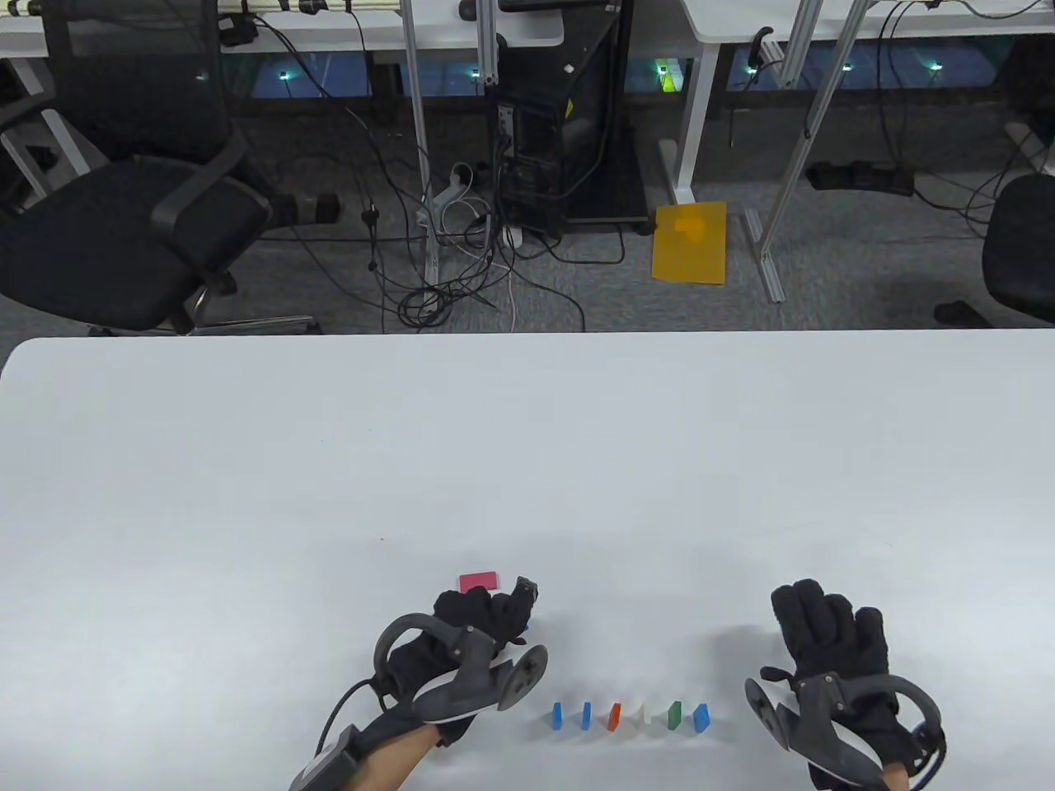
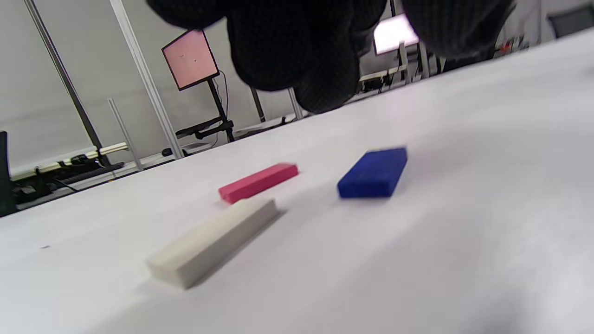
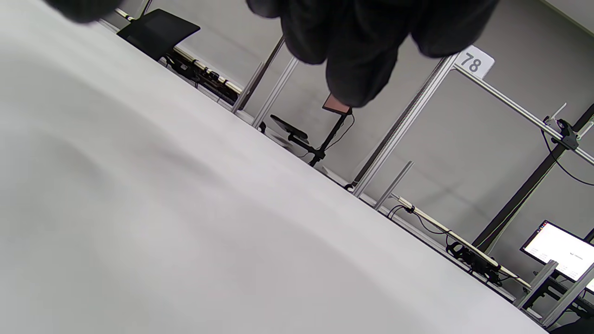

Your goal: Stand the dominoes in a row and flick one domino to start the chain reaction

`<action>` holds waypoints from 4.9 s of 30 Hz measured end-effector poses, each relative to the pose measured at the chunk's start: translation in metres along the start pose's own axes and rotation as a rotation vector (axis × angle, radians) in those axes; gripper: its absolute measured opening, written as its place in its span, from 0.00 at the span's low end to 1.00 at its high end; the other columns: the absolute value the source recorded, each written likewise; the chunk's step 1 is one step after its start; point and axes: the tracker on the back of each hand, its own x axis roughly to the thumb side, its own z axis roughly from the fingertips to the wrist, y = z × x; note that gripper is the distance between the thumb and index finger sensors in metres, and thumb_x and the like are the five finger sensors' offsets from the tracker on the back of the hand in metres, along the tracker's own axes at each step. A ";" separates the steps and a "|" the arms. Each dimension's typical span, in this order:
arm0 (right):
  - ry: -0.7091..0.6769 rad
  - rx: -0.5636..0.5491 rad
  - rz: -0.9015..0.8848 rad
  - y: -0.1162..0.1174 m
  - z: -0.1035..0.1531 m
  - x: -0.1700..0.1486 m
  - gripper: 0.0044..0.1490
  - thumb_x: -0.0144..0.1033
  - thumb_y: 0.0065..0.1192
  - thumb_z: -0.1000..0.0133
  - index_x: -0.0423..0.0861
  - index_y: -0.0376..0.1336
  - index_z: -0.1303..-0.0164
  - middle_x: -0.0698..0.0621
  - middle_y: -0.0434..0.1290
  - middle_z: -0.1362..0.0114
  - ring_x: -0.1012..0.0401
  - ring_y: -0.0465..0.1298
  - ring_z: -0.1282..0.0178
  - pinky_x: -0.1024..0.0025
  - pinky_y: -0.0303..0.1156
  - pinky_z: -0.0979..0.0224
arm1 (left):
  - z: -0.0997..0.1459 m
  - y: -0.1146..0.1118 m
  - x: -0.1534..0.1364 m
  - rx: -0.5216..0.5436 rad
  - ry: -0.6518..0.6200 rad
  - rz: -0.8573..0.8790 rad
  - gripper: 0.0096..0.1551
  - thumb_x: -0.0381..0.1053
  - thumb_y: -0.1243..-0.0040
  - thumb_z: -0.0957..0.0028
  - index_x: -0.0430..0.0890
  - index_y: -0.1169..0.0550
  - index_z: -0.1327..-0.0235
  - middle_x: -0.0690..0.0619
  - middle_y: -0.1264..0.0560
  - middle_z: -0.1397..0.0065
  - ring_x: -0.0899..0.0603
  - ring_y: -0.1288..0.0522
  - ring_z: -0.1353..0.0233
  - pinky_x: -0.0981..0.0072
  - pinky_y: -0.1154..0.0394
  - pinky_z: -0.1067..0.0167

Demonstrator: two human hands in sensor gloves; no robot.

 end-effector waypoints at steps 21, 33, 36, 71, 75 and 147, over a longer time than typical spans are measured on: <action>-0.008 -0.005 0.025 -0.001 0.000 0.000 0.62 0.57 0.51 0.60 0.38 0.39 0.21 0.36 0.53 0.17 0.41 0.69 0.22 0.36 0.59 0.26 | -0.027 -0.012 0.025 -0.078 -0.018 -0.103 0.37 0.63 0.36 0.66 0.59 0.23 0.38 0.64 0.14 0.46 0.59 0.17 0.56 0.64 0.22 0.51; 0.007 -0.002 -0.010 0.000 0.000 -0.002 0.63 0.60 0.46 0.61 0.38 0.39 0.21 0.36 0.52 0.17 0.41 0.68 0.22 0.35 0.58 0.26 | -0.001 0.012 0.000 -0.049 -0.004 0.040 0.23 0.65 0.42 0.64 0.74 0.21 0.52 0.61 0.18 0.42 0.55 0.20 0.51 0.60 0.24 0.48; 0.003 0.000 -0.003 0.001 0.000 -0.001 0.63 0.60 0.46 0.61 0.38 0.39 0.21 0.36 0.52 0.16 0.40 0.68 0.22 0.35 0.58 0.26 | 0.010 0.019 -0.004 -0.019 -0.007 0.073 0.22 0.65 0.42 0.65 0.72 0.22 0.55 0.62 0.17 0.43 0.56 0.20 0.54 0.60 0.24 0.50; -0.026 0.045 0.000 0.003 0.000 0.000 0.63 0.60 0.46 0.61 0.37 0.37 0.22 0.37 0.52 0.17 0.43 0.69 0.23 0.37 0.59 0.26 | 0.056 0.013 0.022 0.031 -0.212 0.232 0.51 0.65 0.37 0.66 0.45 0.32 0.28 0.65 0.17 0.44 0.61 0.19 0.63 0.66 0.21 0.57; -0.027 0.042 0.001 0.003 0.000 0.000 0.63 0.60 0.46 0.61 0.37 0.37 0.22 0.37 0.52 0.17 0.43 0.69 0.23 0.37 0.59 0.26 | 0.056 0.013 0.023 0.023 -0.216 0.224 0.51 0.65 0.37 0.67 0.45 0.32 0.28 0.65 0.17 0.44 0.61 0.19 0.63 0.66 0.21 0.57; -0.051 0.068 0.009 0.004 0.000 0.003 0.63 0.59 0.47 0.61 0.37 0.37 0.22 0.37 0.52 0.17 0.43 0.69 0.22 0.36 0.59 0.26 | 0.063 0.018 0.018 0.066 -0.206 0.166 0.53 0.72 0.47 0.66 0.50 0.34 0.25 0.62 0.19 0.36 0.57 0.17 0.50 0.66 0.23 0.51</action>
